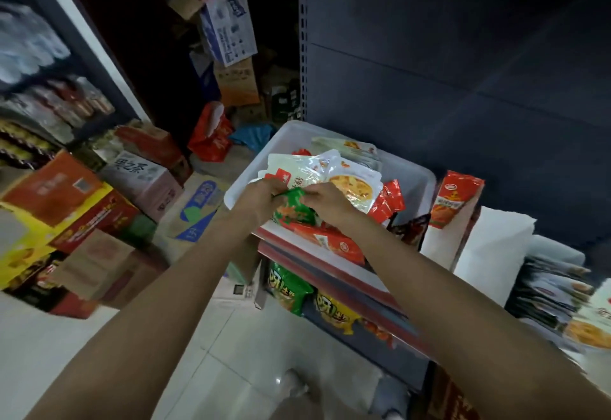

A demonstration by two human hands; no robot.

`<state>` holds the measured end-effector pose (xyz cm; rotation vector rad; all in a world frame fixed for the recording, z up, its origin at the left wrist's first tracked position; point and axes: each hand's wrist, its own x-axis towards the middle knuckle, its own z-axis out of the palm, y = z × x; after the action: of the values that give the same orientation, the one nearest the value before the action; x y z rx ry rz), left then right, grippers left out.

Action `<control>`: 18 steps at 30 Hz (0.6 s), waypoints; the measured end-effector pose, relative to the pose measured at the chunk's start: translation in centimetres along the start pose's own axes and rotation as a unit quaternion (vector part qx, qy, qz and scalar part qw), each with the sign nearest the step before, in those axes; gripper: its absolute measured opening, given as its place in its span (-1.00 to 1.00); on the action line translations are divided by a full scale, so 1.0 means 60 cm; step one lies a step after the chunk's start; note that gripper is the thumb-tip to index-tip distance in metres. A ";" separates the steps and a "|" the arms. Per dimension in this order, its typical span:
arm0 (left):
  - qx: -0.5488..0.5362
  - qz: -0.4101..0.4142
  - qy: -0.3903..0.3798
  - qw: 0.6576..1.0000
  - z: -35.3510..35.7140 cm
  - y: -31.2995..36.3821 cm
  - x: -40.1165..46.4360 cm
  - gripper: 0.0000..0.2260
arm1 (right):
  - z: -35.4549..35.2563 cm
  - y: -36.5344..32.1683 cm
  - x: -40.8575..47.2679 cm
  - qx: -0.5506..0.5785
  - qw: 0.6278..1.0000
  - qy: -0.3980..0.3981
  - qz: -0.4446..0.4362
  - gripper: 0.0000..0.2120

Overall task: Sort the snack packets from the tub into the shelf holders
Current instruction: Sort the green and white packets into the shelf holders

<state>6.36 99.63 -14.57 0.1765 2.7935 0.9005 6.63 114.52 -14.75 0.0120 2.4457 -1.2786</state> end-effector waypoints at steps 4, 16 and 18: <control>-0.030 -0.022 -0.003 0.999 0.014 -0.010 0.008 -0.76 | -0.008 0.014 0.000 0.033 0.997 0.068 0.019 -0.84; -0.102 -0.052 0.165 0.980 0.050 0.089 0.005 -0.53 | -0.143 0.072 -0.081 0.302 0.932 0.202 -0.007 -0.85; -0.161 -0.083 0.108 0.977 0.064 0.131 0.020 -0.46 | -0.171 0.089 -0.104 0.316 0.925 0.211 -0.009 -0.86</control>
<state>6.47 108.35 -13.16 -0.2135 2.7431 1.3809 10.02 126.80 -11.60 0.4830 2.2218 -2.2072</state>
